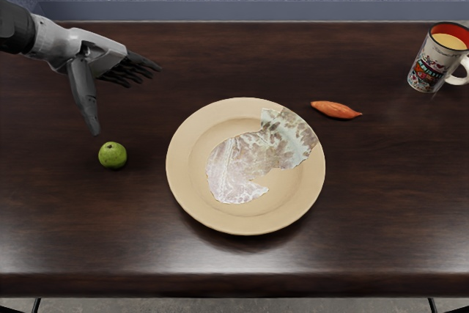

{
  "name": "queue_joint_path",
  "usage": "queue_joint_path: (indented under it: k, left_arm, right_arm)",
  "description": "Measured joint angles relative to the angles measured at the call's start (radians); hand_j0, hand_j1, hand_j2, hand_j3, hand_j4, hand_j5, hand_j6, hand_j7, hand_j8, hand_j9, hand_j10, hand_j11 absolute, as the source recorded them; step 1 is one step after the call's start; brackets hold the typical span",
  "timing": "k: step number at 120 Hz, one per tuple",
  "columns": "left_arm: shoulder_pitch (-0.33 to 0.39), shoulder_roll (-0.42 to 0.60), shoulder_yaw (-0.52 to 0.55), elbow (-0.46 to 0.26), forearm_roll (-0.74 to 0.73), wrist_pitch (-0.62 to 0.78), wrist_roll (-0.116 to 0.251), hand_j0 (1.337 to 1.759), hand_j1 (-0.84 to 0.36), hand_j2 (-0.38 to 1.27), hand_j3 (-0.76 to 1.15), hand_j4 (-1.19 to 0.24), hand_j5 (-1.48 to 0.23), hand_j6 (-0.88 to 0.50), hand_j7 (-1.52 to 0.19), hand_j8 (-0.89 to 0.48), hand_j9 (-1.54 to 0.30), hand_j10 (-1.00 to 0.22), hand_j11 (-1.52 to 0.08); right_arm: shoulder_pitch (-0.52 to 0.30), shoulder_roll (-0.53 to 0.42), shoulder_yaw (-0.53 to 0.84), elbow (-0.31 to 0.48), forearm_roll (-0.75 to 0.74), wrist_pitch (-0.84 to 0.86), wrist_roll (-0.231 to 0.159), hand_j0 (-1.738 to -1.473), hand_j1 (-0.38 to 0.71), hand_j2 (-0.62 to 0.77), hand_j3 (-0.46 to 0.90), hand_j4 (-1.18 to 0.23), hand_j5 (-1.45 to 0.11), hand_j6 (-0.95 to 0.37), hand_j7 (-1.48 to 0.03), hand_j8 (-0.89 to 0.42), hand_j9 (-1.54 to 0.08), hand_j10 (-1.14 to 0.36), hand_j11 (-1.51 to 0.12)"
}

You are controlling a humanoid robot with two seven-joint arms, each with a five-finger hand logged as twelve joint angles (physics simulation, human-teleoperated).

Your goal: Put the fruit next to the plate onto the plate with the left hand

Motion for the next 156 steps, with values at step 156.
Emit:
queue_joint_path:
  k: [156]
  left_arm:
    - [0.003, -0.280, 0.002, -0.157, -0.192, 0.528, 0.493, 1.658, 0.34, 0.00, 0.00, -0.01, -0.01, -0.01, -0.01, -0.01, -0.01, -0.01, -0.01]
  right_arm:
    - [0.003, 0.000, -0.005, -0.007, 0.003, -0.001, -0.003, -1.658, -0.34, 0.00, 0.00, -0.01, -0.01, -0.01, -0.01, -0.01, -0.01, -0.01, -0.01]
